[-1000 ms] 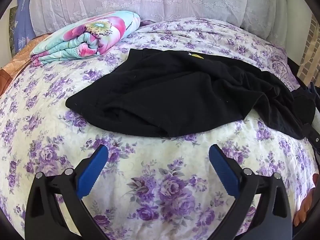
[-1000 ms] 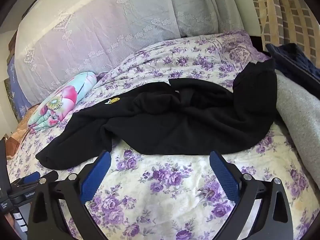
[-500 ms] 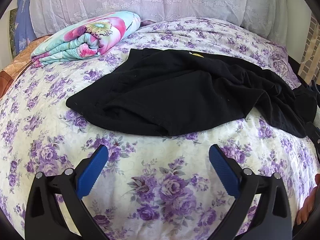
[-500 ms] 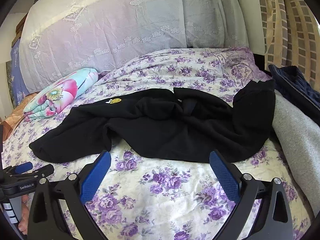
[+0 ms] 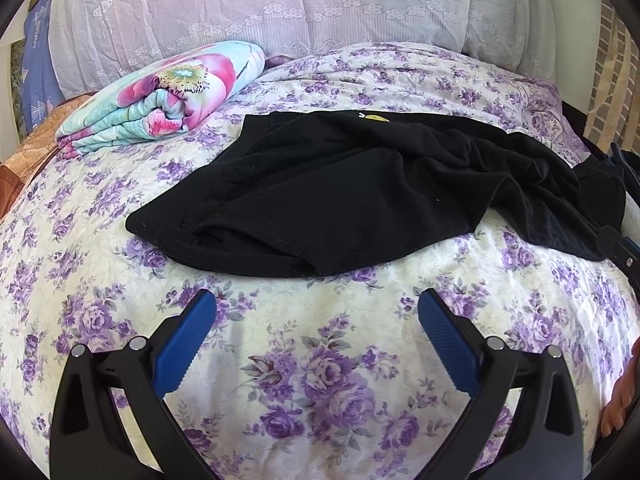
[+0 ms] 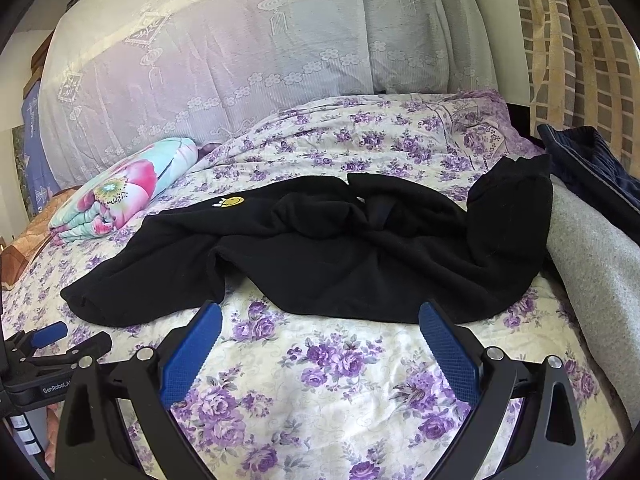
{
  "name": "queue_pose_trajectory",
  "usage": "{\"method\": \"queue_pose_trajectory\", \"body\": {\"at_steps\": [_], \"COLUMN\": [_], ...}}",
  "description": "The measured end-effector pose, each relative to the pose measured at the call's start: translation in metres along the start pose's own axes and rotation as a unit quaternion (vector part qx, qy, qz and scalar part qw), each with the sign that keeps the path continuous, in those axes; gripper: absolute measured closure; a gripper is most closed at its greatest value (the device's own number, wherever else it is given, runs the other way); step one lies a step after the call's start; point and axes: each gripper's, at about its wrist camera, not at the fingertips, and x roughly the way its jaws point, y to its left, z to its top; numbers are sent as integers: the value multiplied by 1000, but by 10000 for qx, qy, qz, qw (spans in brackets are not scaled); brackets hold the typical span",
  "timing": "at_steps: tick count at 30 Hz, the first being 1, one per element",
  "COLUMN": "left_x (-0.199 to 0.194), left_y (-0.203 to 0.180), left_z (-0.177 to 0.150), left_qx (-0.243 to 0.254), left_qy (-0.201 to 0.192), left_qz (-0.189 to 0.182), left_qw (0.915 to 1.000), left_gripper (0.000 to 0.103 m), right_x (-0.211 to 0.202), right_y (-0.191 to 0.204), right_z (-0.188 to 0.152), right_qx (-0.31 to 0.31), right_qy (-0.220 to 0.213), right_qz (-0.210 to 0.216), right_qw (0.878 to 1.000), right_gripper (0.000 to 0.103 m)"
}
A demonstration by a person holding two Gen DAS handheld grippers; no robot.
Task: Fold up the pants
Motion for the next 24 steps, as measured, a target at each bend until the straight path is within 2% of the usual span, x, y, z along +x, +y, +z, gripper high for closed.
{"method": "queue_pose_trajectory", "body": {"at_steps": [8, 13, 24], "left_x": [-2, 5, 10], "left_y": [-2, -3, 3], "left_z": [1, 1, 0], "left_qx": [-40, -22, -185], "left_qy": [-52, 224, 328], "left_qz": [-22, -90, -140], "left_qw": [10000, 9997, 9992], "left_gripper": [4, 4, 4], "right_x": [0, 1, 1], "right_y": [-2, -2, -3], "right_z": [0, 0, -1], "right_qx": [7, -2, 5], "right_qy": [-11, 4, 8], "right_qz": [-23, -17, -10], "right_qw": [10000, 10000, 10000], "right_gripper": [4, 4, 4]}}
